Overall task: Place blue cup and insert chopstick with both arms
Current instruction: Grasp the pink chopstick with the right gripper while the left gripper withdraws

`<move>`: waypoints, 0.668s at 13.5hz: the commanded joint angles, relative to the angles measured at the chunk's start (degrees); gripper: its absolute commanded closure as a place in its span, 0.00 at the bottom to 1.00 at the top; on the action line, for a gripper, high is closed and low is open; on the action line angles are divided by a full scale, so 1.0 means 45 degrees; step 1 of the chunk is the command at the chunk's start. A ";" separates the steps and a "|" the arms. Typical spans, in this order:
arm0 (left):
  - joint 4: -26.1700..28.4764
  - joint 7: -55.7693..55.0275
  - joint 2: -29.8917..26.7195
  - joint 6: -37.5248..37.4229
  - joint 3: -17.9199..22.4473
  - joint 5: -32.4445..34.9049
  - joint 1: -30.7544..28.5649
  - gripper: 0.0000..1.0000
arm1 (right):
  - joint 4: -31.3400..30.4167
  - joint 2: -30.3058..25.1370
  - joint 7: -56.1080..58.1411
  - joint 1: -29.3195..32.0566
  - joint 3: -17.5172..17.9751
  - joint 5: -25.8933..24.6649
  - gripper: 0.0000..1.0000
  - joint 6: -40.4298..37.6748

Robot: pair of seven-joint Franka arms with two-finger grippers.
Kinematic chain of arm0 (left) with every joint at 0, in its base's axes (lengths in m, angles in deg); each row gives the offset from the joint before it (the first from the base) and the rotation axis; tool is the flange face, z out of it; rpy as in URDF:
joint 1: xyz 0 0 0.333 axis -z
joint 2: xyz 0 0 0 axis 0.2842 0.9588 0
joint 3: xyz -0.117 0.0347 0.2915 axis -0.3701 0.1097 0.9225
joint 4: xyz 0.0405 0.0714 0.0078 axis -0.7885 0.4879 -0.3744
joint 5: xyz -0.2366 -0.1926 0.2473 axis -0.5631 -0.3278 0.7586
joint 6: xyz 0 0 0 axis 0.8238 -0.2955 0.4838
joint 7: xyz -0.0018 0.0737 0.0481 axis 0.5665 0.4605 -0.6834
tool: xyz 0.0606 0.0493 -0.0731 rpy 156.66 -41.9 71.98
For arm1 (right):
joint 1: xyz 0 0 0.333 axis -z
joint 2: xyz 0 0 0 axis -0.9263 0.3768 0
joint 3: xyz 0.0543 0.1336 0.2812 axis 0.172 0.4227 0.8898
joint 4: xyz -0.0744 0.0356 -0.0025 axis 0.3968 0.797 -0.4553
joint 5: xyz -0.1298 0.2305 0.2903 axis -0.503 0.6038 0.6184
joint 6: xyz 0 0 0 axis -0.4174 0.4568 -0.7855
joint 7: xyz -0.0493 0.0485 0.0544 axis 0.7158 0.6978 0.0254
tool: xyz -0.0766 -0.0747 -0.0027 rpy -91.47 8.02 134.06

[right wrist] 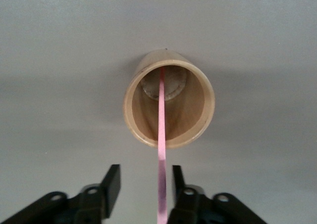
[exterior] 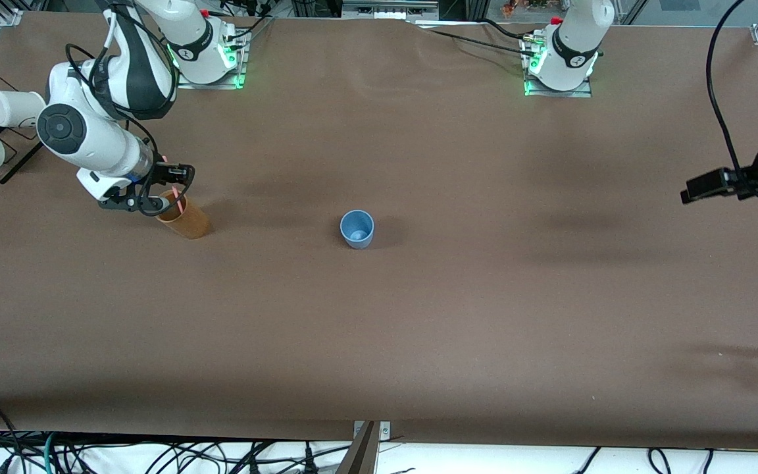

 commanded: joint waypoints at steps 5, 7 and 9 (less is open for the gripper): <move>0.3376 0.0440 -0.2031 0.1407 -0.0114 0.0425 0.0172 0.00 | -0.0306 0.0061 -0.0179 0.0033 -0.0059 -0.0062 0.84 0.0301; 0.3105 0.0440 -0.1702 0.1428 -0.0095 0.0505 0.0212 0.00 | -0.0248 0.0080 -0.0256 0.0091 -0.0078 -0.0062 1.00 0.0282; 0.3064 0.0459 -0.1602 0.1447 -0.0134 0.0525 0.0231 0.00 | -0.0053 0.0023 -0.0277 0.0091 -0.0059 -0.0062 1.00 0.0107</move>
